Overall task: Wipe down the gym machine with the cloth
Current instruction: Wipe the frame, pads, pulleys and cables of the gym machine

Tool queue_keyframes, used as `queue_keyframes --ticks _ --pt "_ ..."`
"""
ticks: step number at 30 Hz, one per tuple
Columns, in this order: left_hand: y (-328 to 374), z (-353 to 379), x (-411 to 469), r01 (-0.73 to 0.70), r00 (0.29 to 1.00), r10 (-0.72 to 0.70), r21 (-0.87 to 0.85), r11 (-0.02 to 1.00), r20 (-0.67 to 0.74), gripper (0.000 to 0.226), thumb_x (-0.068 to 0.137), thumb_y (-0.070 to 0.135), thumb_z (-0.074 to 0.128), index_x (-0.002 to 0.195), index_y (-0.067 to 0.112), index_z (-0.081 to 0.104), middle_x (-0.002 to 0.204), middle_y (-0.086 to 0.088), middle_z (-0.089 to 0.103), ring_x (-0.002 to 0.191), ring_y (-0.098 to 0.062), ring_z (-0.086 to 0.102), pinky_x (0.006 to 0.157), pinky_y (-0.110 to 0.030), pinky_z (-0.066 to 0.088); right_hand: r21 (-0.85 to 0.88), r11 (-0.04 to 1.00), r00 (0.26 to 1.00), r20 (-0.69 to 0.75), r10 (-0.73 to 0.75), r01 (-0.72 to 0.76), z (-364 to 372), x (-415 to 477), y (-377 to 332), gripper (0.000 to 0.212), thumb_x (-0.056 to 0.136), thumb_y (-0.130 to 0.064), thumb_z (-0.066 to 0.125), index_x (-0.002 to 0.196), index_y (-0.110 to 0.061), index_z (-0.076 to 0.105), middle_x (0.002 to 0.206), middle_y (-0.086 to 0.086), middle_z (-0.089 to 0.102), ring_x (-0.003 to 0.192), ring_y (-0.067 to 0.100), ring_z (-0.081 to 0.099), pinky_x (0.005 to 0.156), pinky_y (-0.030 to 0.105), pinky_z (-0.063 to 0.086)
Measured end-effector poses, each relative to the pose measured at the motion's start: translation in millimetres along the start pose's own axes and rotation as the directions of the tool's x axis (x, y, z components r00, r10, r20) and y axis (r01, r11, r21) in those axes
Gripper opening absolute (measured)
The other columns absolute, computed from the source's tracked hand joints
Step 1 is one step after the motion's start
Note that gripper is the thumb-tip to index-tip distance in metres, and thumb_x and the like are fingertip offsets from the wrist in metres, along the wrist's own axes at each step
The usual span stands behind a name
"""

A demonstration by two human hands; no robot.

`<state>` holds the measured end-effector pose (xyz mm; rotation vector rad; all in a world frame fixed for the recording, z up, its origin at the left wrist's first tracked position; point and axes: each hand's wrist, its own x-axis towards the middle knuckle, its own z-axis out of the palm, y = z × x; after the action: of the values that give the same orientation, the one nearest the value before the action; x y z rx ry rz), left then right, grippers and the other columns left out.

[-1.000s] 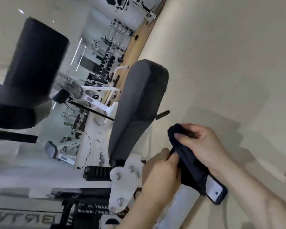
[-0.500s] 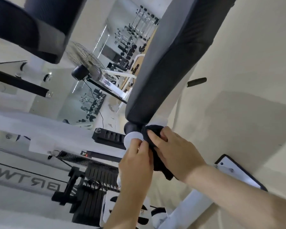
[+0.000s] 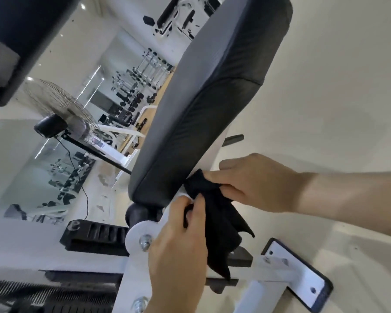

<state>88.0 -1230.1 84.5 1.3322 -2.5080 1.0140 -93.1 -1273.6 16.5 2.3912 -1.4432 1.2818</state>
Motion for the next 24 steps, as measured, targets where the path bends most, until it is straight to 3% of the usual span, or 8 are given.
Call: queue_keyframes --ticks 2,4,5,9,13,17,20,24 --pt "8.8 0.1 12.2 -0.015 0.999 0.014 -0.025 1.0 -0.051 0.059 0.051 -0.011 0.084 0.106 0.006 0.074 0.102 -0.014 0.068 0.053 -0.025 0.06 0.041 -0.026 0.038 0.414 0.892 0.967 -0.088 0.24 -0.183 -4.9 3.7 -3.4 0.031 0.094 -0.021 0.046 0.119 -0.031 0.061 0.073 -0.012 0.055 0.065 0.009 0.051 0.063 0.022 0.042" --pt "20.1 0.6 21.4 0.03 0.994 -0.039 -0.083 0.996 -0.106 0.06 0.056 -0.012 0.077 0.114 0.002 0.069 0.108 -0.017 0.065 0.068 -0.032 0.064 0.047 -0.033 0.049 0.773 0.587 0.864 -0.105 0.493 -0.241 -6.0 10.1 -11.0 0.022 0.09 -0.018 0.053 0.108 -0.027 0.062 0.073 -0.005 0.064 0.064 0.009 0.063 0.059 0.028 0.055" --pt "26.8 0.9 23.1 0.056 0.99 -0.07 -0.116 0.992 -0.121 0.061 0.059 -0.01 0.073 0.119 0.002 0.065 0.112 -0.017 0.064 0.075 -0.034 0.065 0.05 -0.035 0.051 0.831 0.514 0.829 -0.125 0.545 -0.213 -5.2 12.2 -13.6 0.019 0.088 -0.018 0.055 0.106 -0.026 0.056 0.074 -0.004 0.063 0.063 0.008 0.063 0.055 0.027 0.055" --pt "48.7 5.1 16.4 0.107 0.991 -0.122 -0.215 0.971 -0.061 0.076 0.062 -0.013 0.067 0.133 0.008 0.049 0.132 -0.014 0.059 0.104 -0.031 0.067 0.07 -0.031 0.055 0.66 0.751 0.895 -0.323 0.306 -0.019 5.2 0.2 -23.1 0.025 0.089 -0.022 0.058 0.109 -0.028 0.046 0.097 -0.008 0.045 0.072 0.009 0.051 0.064 0.02 0.046" --pt "52.0 9.8 17.5 0.131 0.988 -0.131 0.009 0.991 0.086 0.067 0.068 -0.006 0.057 0.135 -0.005 0.05 0.136 -0.022 0.053 0.11 -0.04 0.061 0.095 -0.044 0.05 0.166 0.986 0.954 -0.297 0.044 0.006 24.2 -15.6 -8.9 0.045 0.095 -0.03 0.052 0.139 -0.023 0.043 0.123 0.008 0.047 0.104 0.022 0.054 0.086 0.036 0.052" --pt "74.2 5.9 39.5 0.087 0.973 -0.127 0.201 0.976 0.194 0.073 0.074 0.012 0.037 0.145 -0.006 0.034 0.149 -0.02 0.038 0.131 -0.035 0.044 0.115 -0.038 0.02 0.059 0.993 0.945 -0.305 0.115 -0.102 22.4 -14.5 19.1 0.058 0.091 -0.025 0.053 0.145 -0.023 0.033 0.131 0.01 0.046 0.112 0.027 0.051 0.086 0.046 0.049" --pt "93.9 7.0 71.1 0.067 0.975 -0.114 0.239 0.969 0.192 0.078 0.081 0.015 0.043 0.152 -0.001 0.015 0.159 -0.015 0.019 0.143 -0.027 0.026 0.117 -0.031 0.009 0.149 0.962 0.905 -0.33 0.268 -0.23 11.4 -11.8 38.0 0.069 0.085 -0.027 0.063 0.147 -0.022 0.033 0.124 0.008 0.05 0.103 0.028 0.055 0.078 0.045 0.05" --pt "122.0 9.3 123.3 -0.098 0.977 0.029 0.326 0.94 0.21 0.068 0.095 0.03 0.017 0.153 0.004 -0.007 0.162 -0.012 -0.002 0.149 -0.023 -0.001 0.116 -0.03 0.001 0.366 0.855 0.854 -0.232 0.467 -0.368 -11.5 -9.6 67.4 0.084 0.083 -0.029 0.063 0.153 -0.027 0.015 0.127 0.006 0.04 0.096 0.027 0.053 0.071 0.042 0.053"
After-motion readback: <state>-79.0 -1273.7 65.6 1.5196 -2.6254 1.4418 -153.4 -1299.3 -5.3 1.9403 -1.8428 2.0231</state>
